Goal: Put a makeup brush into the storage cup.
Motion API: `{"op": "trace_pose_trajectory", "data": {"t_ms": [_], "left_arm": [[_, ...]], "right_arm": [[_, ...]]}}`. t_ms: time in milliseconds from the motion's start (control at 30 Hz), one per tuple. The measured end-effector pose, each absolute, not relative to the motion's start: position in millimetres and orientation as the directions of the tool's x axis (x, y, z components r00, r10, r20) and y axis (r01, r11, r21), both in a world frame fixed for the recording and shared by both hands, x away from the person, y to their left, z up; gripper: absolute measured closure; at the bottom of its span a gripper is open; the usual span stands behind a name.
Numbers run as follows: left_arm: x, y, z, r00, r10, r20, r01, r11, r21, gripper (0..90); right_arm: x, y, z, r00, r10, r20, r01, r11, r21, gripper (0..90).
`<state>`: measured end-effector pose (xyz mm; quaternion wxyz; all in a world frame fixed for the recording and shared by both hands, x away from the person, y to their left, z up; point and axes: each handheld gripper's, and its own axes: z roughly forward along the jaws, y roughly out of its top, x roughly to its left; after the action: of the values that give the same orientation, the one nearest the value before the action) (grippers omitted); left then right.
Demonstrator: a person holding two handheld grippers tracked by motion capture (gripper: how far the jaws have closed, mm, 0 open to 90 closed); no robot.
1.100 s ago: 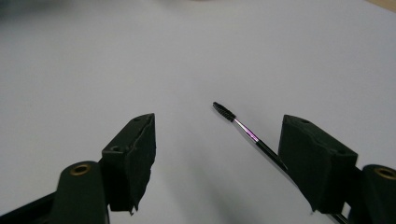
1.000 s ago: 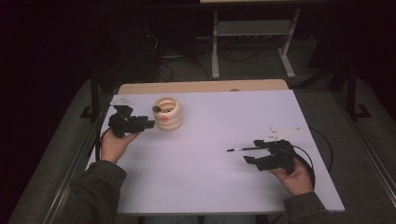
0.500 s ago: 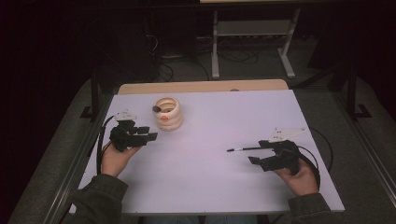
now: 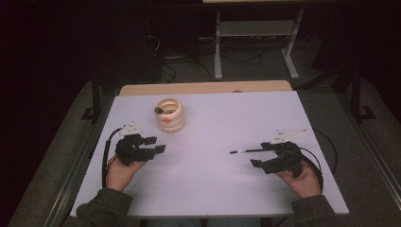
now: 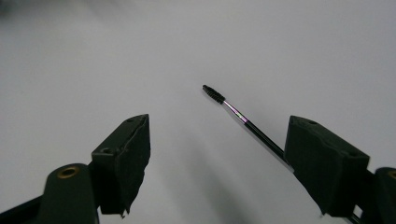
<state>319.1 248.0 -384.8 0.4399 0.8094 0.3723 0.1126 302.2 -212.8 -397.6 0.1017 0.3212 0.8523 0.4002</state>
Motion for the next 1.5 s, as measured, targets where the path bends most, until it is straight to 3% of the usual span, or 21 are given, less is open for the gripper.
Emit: {"op": "trace_pose_trajectory", "data": {"t_ms": [600,1067,1500], "left_arm": [[308,236,-390,0.730,0.669,-0.140,0.485,-0.364,0.795,39.4],[308,235,-389,0.737,0.657,-0.158,0.484,-0.351,0.801,37.6],[309,235,-390,0.739,0.651,-0.173,0.491,-0.346,0.799,37.4]], "right_arm": [[322,-220,-383,-0.806,0.586,0.085,0.478,0.559,0.677,22.0],[368,-224,-357,-0.842,0.538,0.044,0.456,0.663,0.594,34.4],[387,-213,-390,-0.879,0.473,0.056,0.437,0.754,0.490,48.2]]}}
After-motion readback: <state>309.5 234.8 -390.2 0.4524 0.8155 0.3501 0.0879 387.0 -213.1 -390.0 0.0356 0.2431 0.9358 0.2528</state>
